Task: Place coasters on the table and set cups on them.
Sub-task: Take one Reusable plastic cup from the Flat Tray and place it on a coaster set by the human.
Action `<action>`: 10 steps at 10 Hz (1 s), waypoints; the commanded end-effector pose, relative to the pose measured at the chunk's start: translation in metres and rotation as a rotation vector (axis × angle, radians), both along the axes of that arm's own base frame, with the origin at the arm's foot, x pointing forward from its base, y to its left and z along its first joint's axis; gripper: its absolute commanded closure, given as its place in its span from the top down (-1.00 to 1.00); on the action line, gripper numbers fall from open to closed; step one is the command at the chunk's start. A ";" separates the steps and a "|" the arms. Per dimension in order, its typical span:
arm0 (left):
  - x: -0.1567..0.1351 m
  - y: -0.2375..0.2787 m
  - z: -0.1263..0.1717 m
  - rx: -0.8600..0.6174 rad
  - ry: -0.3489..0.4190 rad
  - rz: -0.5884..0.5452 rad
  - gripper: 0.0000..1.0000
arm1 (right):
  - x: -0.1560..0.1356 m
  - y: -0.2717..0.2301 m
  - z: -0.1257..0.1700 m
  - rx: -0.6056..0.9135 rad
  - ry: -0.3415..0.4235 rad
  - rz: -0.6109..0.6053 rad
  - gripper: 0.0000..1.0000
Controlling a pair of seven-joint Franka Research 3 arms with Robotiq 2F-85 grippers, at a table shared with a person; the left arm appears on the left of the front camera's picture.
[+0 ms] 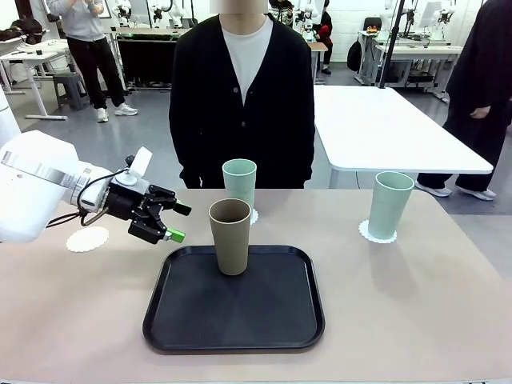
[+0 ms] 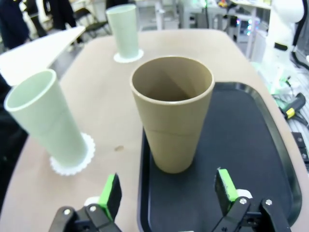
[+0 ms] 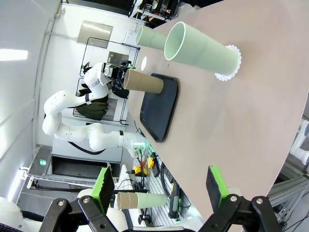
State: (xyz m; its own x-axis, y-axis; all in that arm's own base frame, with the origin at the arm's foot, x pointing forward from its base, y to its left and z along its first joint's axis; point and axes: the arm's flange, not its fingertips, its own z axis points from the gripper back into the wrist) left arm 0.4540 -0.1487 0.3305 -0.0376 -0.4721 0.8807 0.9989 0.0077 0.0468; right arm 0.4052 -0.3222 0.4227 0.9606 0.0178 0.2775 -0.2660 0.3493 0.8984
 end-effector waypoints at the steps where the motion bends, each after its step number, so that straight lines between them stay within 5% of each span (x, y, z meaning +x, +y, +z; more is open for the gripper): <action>1: 0.000 0.000 0.000 0.002 -0.001 0.002 1.00 | 0.000 0.002 -0.001 0.005 -0.002 -0.006 1.00; 10: 0.033 -0.029 -0.050 -0.165 -0.004 -0.190 1.00 | 0.000 0.002 -0.001 0.005 -0.002 -0.006 1.00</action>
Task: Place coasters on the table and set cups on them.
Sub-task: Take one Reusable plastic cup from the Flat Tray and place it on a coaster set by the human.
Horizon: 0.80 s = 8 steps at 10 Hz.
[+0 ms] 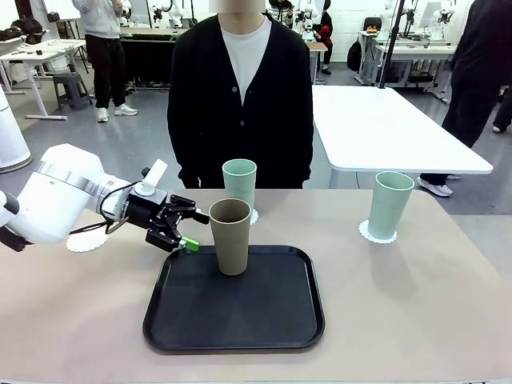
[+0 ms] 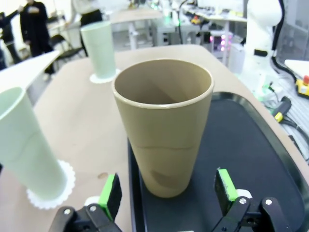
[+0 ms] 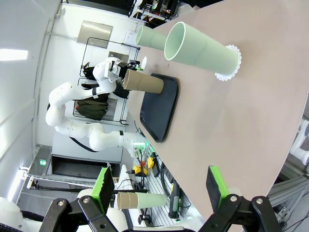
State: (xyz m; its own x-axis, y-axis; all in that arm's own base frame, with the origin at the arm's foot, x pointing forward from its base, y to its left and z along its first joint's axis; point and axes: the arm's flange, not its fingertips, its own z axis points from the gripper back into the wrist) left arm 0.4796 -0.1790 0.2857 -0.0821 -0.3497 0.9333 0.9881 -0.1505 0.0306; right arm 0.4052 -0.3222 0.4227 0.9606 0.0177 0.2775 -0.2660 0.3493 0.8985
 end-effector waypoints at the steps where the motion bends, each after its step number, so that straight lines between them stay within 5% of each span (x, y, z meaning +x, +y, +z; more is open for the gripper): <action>1: 0.008 0.000 -0.012 -0.065 -0.014 -0.028 1.00 | 0.000 0.002 -0.001 0.005 -0.002 -0.006 1.00; 8: 0.022 -0.024 -0.033 -0.104 0.031 -0.050 1.00 | 0.000 0.002 -0.001 0.005 -0.002 -0.006 1.00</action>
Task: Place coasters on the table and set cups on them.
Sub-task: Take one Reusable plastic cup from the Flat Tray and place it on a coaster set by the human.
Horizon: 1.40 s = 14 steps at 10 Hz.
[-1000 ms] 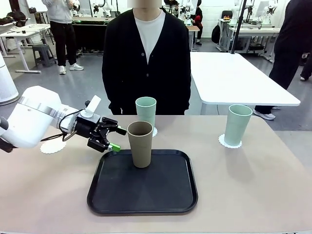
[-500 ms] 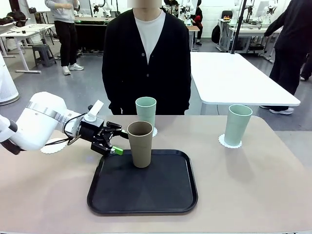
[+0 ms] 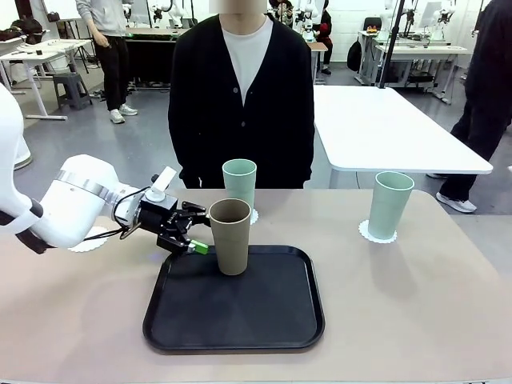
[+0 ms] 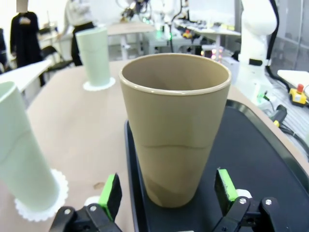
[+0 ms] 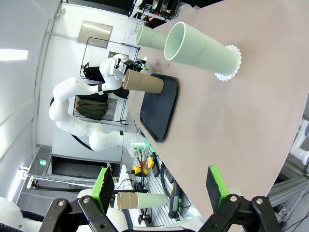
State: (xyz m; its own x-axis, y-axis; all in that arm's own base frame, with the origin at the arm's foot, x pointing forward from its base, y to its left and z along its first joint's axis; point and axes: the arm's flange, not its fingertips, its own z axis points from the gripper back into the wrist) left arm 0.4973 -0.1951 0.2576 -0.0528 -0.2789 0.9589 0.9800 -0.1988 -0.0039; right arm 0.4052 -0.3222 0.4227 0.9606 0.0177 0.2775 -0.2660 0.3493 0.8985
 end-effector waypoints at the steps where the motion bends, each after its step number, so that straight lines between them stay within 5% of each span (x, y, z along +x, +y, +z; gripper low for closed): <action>1: 0.005 -0.014 -0.005 -0.032 -0.013 -0.006 1.00 | 0.000 0.002 -0.001 0.005 -0.002 -0.006 1.00; 14: 0.004 -0.069 -0.018 -0.019 0.024 -0.063 1.00 | 0.000 0.002 -0.001 0.005 -0.002 -0.006 1.00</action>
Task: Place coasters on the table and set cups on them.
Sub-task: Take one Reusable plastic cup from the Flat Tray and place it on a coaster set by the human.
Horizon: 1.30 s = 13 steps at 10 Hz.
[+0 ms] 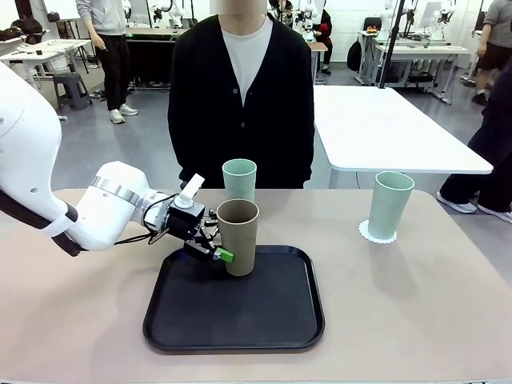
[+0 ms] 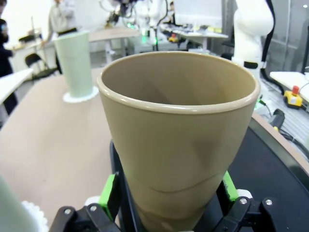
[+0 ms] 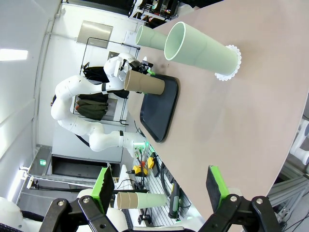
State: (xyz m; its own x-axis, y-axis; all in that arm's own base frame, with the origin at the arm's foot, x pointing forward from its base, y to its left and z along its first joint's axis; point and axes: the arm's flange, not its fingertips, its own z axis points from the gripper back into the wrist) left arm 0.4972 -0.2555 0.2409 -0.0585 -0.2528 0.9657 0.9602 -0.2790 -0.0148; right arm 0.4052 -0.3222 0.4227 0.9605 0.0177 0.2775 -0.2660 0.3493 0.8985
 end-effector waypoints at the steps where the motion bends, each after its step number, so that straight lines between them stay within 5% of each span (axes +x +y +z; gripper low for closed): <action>1: 0.002 -0.012 -0.002 -0.002 0.010 0.014 1.00 | 0.000 0.002 -0.001 0.005 -0.002 -0.006 1.00; 3: 0.000 -0.015 -0.002 -0.012 0.013 0.002 0.94 | 0.000 0.002 -0.001 0.005 -0.002 -0.006 1.00; 4: 0.000 -0.014 -0.002 -0.023 0.010 -0.003 -0.08 | 0.000 0.002 -0.001 0.005 -0.002 -0.006 1.00; 5: -0.001 -0.014 -0.002 -0.023 0.013 -0.006 -0.14 | 0.000 0.002 -0.001 0.005 -0.002 -0.006 1.00; 6: -0.001 -0.014 -0.001 -0.024 0.015 -0.009 -1.00 | 0.000 0.002 -0.001 0.005 -0.002 -0.006 1.00; 8: -0.010 -0.005 0.005 -0.034 0.003 -0.002 -1.00 | 0.000 0.002 -0.001 0.005 -0.002 -0.006 1.00; 9: -0.018 0.005 0.012 -0.038 -0.005 0.013 -0.47 | 0.000 0.002 -0.001 0.005 -0.002 -0.006 1.00; 13: -0.068 0.085 0.105 -0.076 0.045 0.120 -0.48 | 0.000 0.002 -0.001 0.005 -0.002 -0.006 1.00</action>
